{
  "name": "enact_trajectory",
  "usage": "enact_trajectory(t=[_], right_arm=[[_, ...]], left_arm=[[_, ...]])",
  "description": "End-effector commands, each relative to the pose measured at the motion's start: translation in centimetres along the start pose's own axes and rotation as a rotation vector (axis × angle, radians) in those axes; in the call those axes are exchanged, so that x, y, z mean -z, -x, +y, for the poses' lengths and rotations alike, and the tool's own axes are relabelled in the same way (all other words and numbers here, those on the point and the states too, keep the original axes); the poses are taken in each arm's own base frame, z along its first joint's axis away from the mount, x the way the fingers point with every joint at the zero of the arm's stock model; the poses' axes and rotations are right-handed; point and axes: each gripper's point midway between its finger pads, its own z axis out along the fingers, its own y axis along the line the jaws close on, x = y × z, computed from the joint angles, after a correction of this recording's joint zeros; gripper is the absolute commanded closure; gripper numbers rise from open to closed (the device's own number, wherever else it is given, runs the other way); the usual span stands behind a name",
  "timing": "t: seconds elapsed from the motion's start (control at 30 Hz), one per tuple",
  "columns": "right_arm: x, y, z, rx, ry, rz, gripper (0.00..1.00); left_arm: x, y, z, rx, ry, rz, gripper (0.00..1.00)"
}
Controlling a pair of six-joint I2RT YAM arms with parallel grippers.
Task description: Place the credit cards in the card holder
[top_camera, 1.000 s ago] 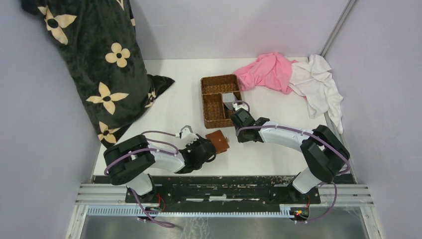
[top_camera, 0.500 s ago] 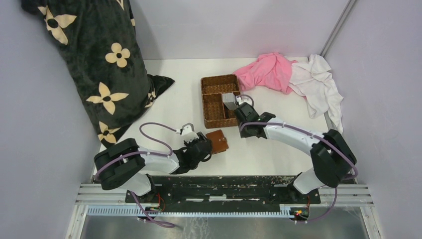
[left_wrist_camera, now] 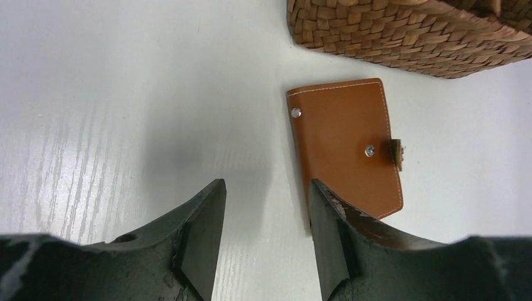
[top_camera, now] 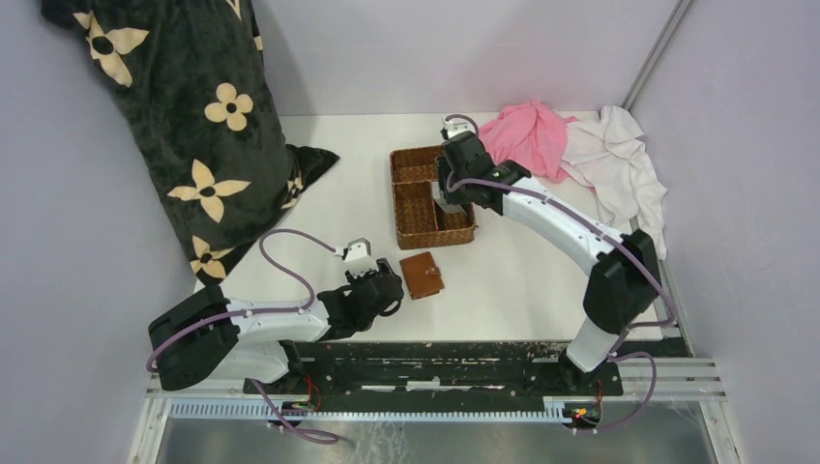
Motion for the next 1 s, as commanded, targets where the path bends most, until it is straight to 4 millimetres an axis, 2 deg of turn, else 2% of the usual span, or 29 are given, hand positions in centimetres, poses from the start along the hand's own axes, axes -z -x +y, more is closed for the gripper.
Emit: enact_trajectory(t=[0.0, 0.23, 0.43, 0.63, 0.97], right_arm=[[-1.8, 2.3, 0.0, -0.042, 0.051, 0.007, 0.52], [-5.2, 2.9, -1.2, -0.118, 0.090, 0.039, 0.52], [-7.5, 2.5, -2.3, -0.203, 0.140, 0.066, 0.52], [-9.3, 2.0, -2.2, -0.280, 0.206, 0.099, 0.51], [-11.7, 0.9, -3.0, -0.325, 0.200, 0.144, 0.49]], left_arm=[[0.7, 2.6, -1.0, -0.058, 0.004, -0.059, 0.40], [0.7, 4.0, -0.9, -0.058, 0.015, -0.093, 0.35], [0.0, 4.1, -0.8, -0.053, 0.020, -0.087, 0.34], [-1.0, 4.5, -0.6, -0.052, 0.035, -0.085, 0.34], [-2.7, 5.7, -1.1, -0.039, 0.034, -0.093, 0.34]])
